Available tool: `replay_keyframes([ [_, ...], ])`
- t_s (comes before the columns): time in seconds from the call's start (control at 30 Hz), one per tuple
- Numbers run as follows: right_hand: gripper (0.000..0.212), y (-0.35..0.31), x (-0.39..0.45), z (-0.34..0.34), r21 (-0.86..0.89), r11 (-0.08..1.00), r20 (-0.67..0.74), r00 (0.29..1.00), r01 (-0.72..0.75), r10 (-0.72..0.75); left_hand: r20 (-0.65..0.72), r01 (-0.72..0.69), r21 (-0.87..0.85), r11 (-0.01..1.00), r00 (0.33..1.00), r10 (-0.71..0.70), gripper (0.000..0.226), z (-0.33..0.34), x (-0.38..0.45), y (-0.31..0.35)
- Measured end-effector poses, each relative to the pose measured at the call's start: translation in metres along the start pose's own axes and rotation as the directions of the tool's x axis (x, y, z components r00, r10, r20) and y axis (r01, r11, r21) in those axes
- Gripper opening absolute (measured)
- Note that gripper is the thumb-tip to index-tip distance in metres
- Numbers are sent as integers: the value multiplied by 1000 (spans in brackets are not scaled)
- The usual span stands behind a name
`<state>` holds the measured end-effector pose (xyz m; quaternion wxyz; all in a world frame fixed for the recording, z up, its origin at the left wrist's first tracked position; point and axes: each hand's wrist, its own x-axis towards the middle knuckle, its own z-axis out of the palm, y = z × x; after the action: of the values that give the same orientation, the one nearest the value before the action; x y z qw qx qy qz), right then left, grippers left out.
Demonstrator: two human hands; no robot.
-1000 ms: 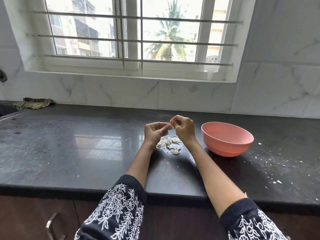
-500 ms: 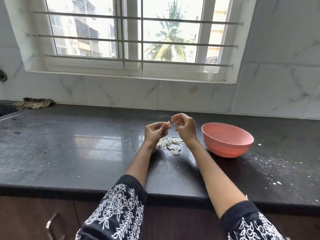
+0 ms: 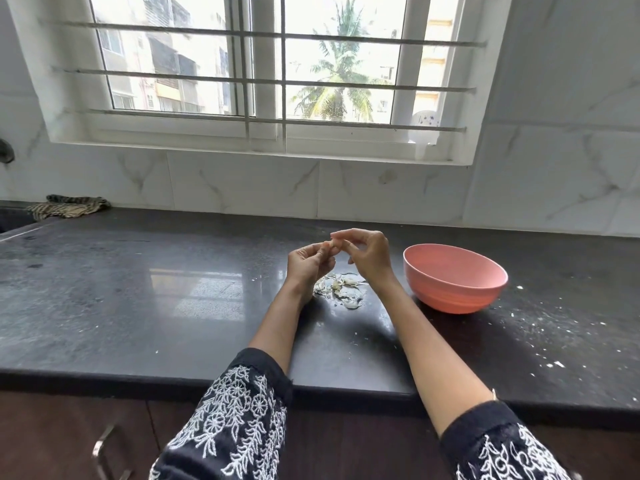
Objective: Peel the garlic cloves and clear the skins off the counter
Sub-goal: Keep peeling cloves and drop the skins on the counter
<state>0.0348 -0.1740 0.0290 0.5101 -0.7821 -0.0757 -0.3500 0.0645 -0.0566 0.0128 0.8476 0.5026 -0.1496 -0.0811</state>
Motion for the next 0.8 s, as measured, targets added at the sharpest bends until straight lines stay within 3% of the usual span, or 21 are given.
replay_keyframes([
  [0.13, 17, -1, 2, -1, -61, 998, -30, 1000, 3, -5, 0, 2, 36, 999, 1000, -2, 11, 1, -2, 1],
  [0.4, 32, 7, 6, -2, -262, 965, 19, 999, -23, 29, -19, -116, 210, 971, 992, 123, 6, 1, -2, 0],
  [0.6, 19, 10, 5, 2, -317, 948, 86, 996, 20, 8, -33, -160, 287, 945, 984, 176, 5, 0, -3, -1],
  [0.8, 9, 5, 4, 3, -298, 954, 152, 988, 9, 38, -110, -132, 221, 966, 981, 160, 12, -1, 0, 0],
])
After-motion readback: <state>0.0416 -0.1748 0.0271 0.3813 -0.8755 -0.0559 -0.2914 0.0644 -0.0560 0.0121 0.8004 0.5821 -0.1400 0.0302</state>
